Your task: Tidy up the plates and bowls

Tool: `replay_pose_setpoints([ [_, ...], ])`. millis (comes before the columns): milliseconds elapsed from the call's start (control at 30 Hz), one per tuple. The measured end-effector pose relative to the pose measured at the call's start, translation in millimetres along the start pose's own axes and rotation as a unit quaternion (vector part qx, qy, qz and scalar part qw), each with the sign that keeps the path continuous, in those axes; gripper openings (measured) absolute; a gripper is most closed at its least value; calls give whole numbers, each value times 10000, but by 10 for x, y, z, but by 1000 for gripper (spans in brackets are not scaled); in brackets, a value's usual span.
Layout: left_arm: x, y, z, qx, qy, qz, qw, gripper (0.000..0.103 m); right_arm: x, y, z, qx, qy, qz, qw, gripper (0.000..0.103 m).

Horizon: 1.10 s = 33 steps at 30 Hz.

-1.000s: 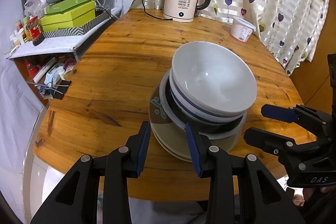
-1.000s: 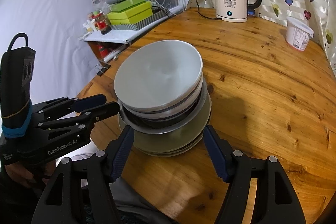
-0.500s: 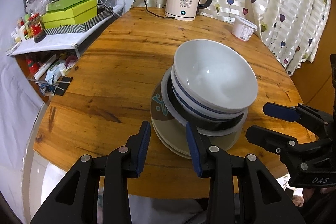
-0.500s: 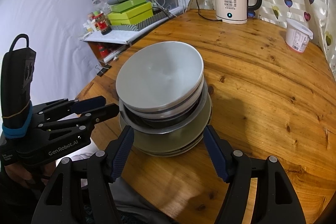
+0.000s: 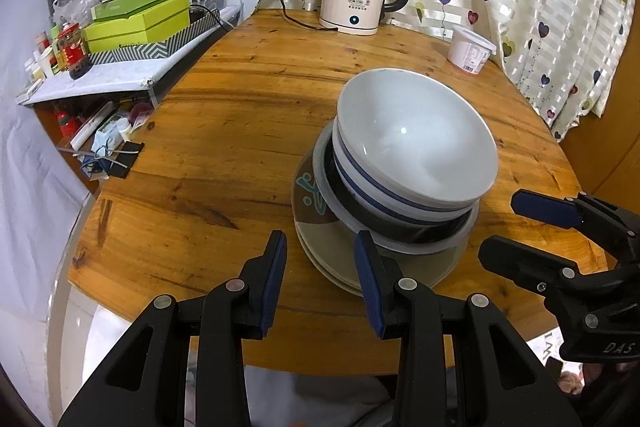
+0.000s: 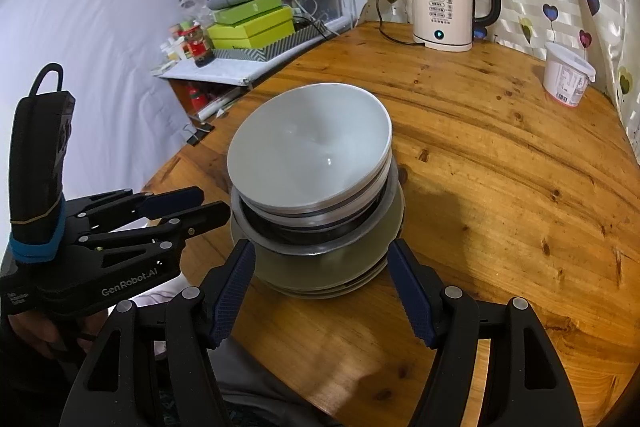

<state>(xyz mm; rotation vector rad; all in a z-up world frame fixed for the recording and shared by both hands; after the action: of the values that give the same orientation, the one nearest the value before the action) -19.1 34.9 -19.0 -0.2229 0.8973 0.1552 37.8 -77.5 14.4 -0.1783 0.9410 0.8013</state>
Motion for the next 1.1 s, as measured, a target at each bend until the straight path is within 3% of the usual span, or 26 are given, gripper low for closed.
replay_pose_setpoints([
  [1100,16,-33,-18,41,87,-11,10000,36,-15,33,19,-16,-8,14,10000,69],
])
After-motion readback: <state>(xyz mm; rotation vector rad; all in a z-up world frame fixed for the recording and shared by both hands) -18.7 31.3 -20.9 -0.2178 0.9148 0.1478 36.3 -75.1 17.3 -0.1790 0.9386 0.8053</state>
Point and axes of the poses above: each gripper's, at about its wrist camera, not at the fingertips, and x roughly the way its jaws point, y to its left, z to its top, the point moved 3 cm from there along x, roughly the way its jaws point, and after that the axes turned 2 degrees about -z, right-handed, at the moved point
